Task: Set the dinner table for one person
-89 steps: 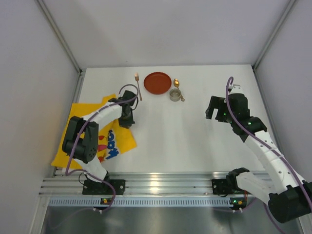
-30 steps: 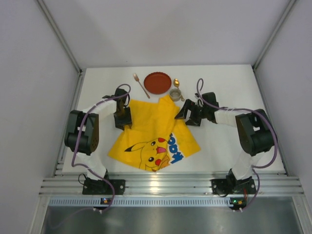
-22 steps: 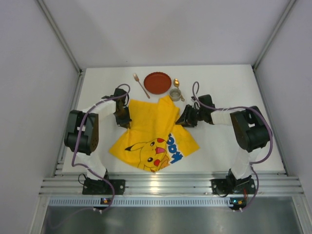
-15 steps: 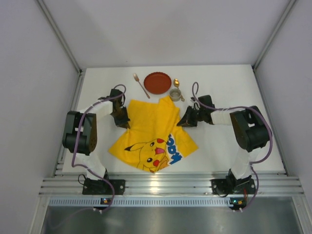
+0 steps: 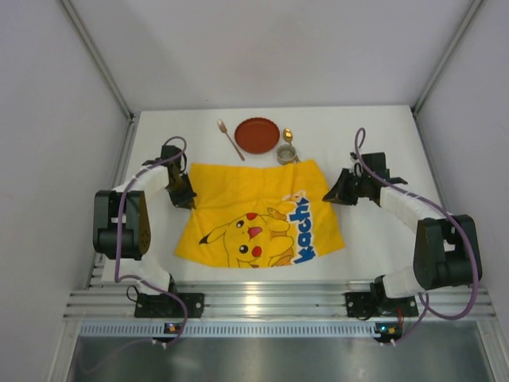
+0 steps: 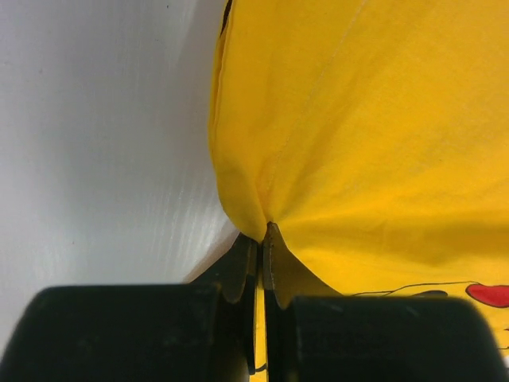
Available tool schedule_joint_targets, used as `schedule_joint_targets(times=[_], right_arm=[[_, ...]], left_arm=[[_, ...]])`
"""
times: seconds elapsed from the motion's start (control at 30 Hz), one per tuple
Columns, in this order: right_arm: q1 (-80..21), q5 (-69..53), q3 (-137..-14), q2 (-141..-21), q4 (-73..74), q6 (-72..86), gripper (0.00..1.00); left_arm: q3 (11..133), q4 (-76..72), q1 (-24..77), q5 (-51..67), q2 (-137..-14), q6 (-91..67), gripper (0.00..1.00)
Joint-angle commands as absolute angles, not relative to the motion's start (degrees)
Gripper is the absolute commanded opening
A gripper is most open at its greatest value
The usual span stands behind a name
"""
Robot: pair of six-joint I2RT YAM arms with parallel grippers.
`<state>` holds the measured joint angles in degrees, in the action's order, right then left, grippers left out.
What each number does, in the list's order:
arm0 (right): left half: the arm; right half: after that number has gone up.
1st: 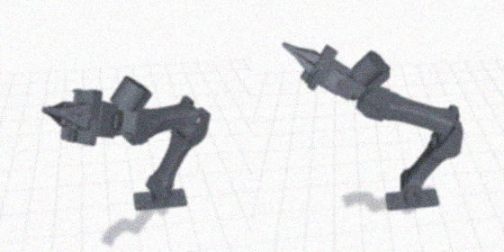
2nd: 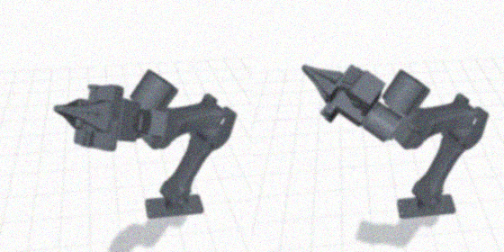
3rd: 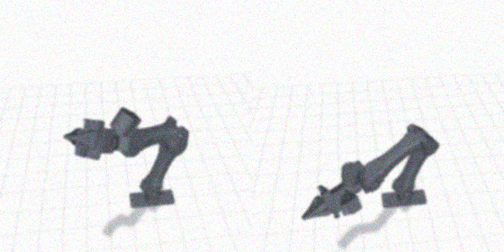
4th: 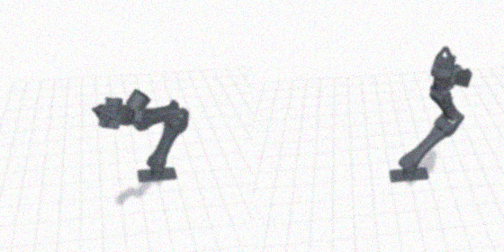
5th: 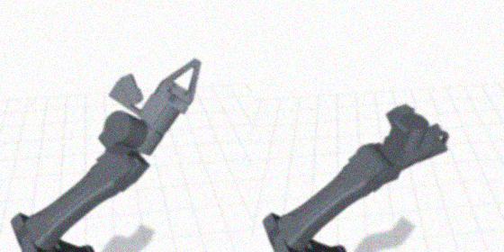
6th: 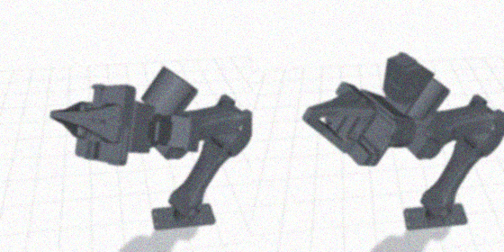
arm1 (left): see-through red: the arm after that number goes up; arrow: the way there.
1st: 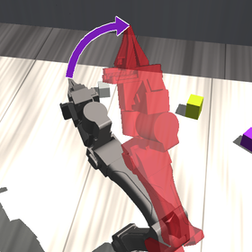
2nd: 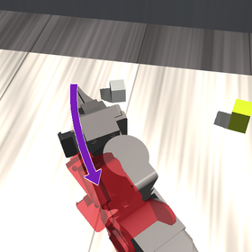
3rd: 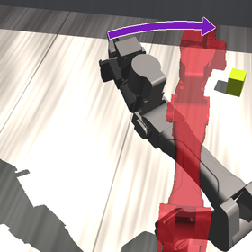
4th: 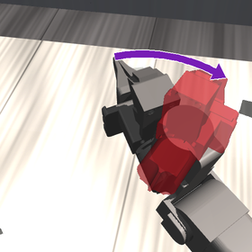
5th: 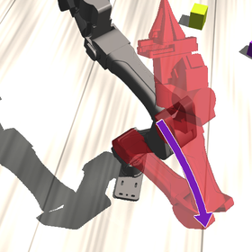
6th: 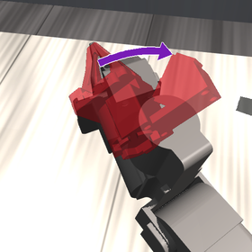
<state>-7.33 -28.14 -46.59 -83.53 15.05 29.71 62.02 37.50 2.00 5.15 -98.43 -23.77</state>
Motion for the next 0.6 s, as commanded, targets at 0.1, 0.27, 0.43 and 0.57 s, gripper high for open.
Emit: schedule_joint_targets(times=[0.1,0.27,0.43,0.57], right_arm=[[-7.3,-20.7,-49.7,-81.2,29.0,26.4,0.0],[-7.3,-13.8,-49.4,-80.5,34.1,25.3,0.0],[-6.0,-11.5,-48.9,-82.2,33.4,23.9,0.0],[-5.5,-10.8,-50.9,-85.6,32.5,23.5,0.0]], left_arm=[[62.4,38.3,1.9,4.1,-96.8,-22.4,0.0],[62.3,39.4,1.9,2.8,-96.5,-22.6,0.0],[60.3,40.1,1.9,1.5,-94.7,-23.1,0.0],[59.5,40.5,1.9,1.9,-93.6,-24.3,0.0]])
